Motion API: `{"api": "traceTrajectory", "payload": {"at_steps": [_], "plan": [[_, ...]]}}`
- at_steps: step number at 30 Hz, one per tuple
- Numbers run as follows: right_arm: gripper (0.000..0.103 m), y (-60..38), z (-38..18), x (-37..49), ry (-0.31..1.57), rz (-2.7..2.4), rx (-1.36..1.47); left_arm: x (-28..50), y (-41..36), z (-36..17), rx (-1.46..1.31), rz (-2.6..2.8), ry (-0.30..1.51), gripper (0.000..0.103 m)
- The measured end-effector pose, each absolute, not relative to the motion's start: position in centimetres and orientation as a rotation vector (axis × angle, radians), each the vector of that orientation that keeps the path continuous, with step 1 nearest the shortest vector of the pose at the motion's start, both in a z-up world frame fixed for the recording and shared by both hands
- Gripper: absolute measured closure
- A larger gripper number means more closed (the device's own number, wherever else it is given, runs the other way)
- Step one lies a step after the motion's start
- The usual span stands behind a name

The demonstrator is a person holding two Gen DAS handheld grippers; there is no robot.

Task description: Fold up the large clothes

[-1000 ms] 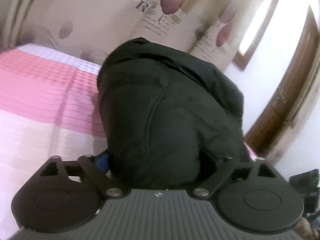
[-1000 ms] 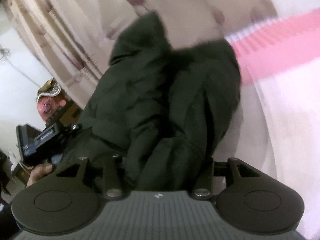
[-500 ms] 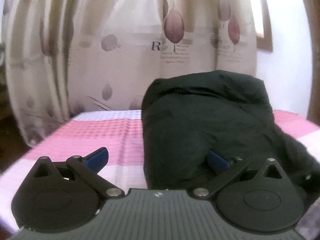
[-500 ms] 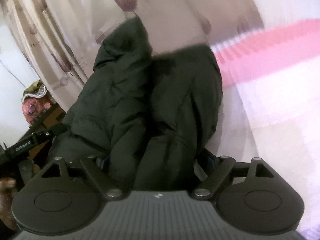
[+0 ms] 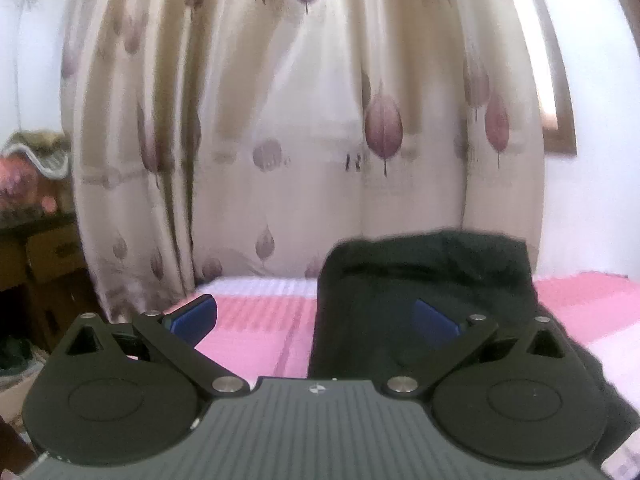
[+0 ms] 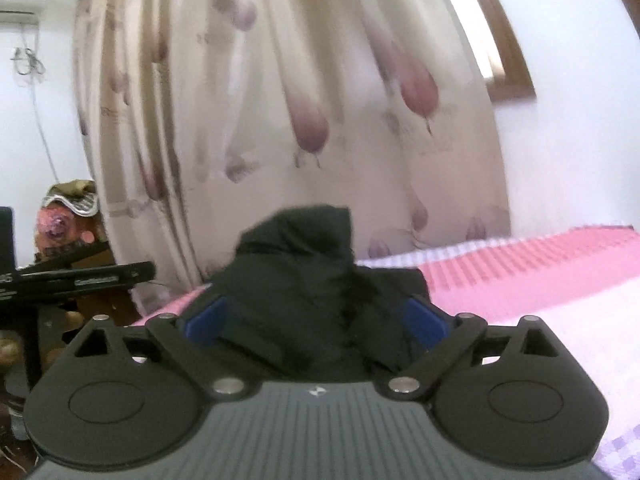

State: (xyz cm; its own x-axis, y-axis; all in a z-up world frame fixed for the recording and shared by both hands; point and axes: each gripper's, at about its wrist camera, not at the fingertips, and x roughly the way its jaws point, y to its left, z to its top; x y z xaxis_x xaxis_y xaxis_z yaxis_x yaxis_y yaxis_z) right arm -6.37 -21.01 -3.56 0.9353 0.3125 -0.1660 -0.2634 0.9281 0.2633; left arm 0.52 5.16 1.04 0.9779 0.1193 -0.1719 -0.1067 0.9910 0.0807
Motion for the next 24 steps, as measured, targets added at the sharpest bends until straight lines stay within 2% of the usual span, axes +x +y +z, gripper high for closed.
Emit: {"api": "traceTrajectory", "payload": {"at_steps": [7, 16, 24], "plan": [[0.005, -19.9, -1.7, -7.5, 0.174, 0.337, 0.238, -1.9, 3.7, 3.4, 0.147, 0.157, 0.115, 0.000], [0.004, -19.3, -1.3, -8.3, 0.162, 0.324, 0.218, -2.4, 4.2, 4.3, 0.010, 0.025, 0.184, 0.000], [0.003, -18.7, -1.5, -8.7, 0.154, 0.285, 0.184, -2.4, 3.8, 3.7, 0.023, 0.025, 0.192, 0.000]]}}
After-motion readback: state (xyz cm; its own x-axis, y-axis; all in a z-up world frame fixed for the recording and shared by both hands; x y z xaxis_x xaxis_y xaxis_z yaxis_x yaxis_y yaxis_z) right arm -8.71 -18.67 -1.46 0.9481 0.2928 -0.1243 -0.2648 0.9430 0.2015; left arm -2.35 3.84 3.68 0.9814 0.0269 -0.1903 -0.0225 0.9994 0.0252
